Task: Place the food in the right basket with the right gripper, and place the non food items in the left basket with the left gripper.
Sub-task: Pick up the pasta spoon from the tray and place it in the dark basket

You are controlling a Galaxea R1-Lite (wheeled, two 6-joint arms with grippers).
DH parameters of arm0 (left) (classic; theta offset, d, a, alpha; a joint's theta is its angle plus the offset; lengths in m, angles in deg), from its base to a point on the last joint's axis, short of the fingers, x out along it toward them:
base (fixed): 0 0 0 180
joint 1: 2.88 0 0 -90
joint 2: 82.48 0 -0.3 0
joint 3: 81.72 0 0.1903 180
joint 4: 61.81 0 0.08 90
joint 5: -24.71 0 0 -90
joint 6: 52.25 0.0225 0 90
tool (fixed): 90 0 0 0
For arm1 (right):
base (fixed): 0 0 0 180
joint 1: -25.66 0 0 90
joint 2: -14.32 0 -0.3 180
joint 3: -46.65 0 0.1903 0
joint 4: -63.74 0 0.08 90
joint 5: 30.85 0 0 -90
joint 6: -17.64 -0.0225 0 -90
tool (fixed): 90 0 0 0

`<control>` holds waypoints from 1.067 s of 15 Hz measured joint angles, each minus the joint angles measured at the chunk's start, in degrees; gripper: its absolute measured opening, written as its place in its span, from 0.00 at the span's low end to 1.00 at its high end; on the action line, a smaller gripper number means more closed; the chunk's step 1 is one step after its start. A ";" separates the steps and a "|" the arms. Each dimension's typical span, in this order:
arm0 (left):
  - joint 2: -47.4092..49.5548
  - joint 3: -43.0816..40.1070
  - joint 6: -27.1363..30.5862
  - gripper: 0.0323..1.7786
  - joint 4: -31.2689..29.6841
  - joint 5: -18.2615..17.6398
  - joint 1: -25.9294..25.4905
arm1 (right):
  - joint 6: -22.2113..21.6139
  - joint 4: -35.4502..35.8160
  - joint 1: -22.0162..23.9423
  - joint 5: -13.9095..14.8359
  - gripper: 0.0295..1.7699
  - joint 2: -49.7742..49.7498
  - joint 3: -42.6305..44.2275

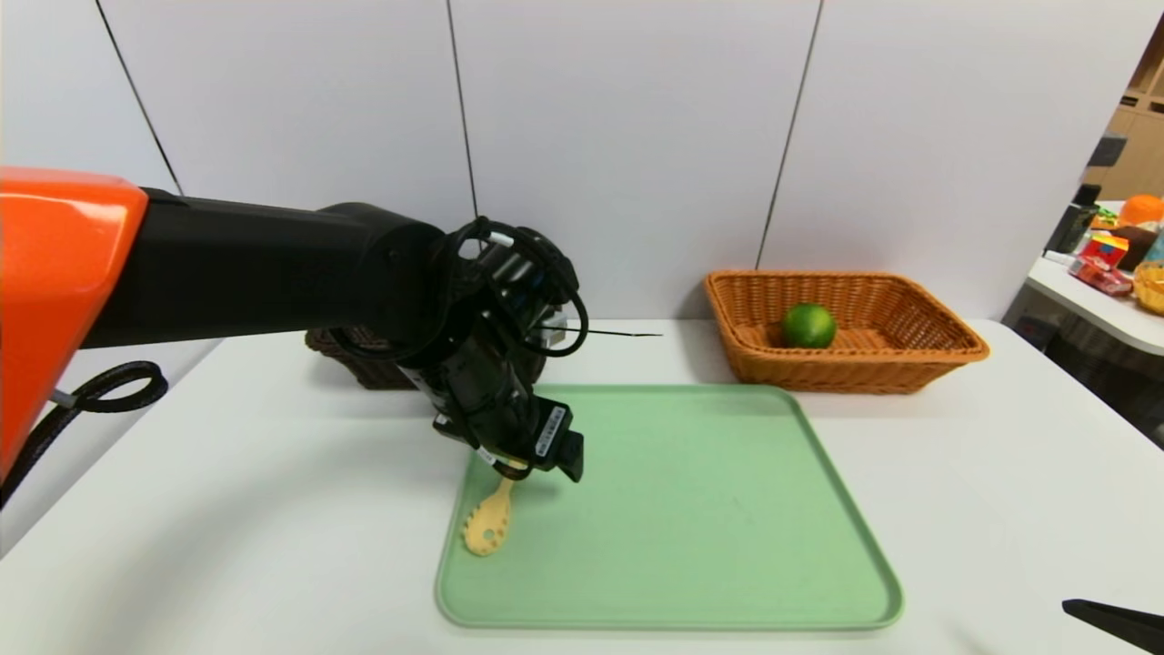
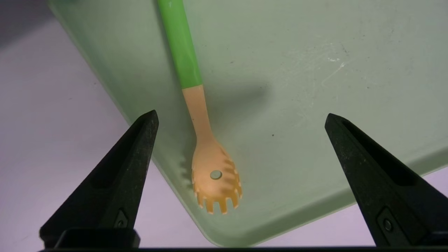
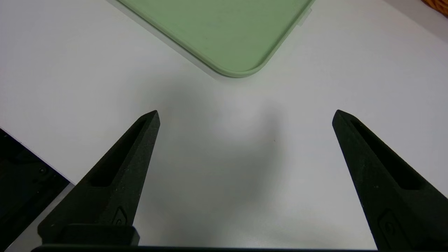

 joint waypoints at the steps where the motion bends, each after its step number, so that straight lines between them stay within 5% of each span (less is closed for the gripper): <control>1: -0.30 0.07 0.00 0.95 0.10 0.00 0.04 | 0.00 -0.16 0.00 0.02 0.96 -0.39 0.00; 16: -4.17 -0.28 -0.11 0.95 0.07 -0.41 -2.12 | 0.02 0.01 -0.52 0.00 0.96 -1.33 0.24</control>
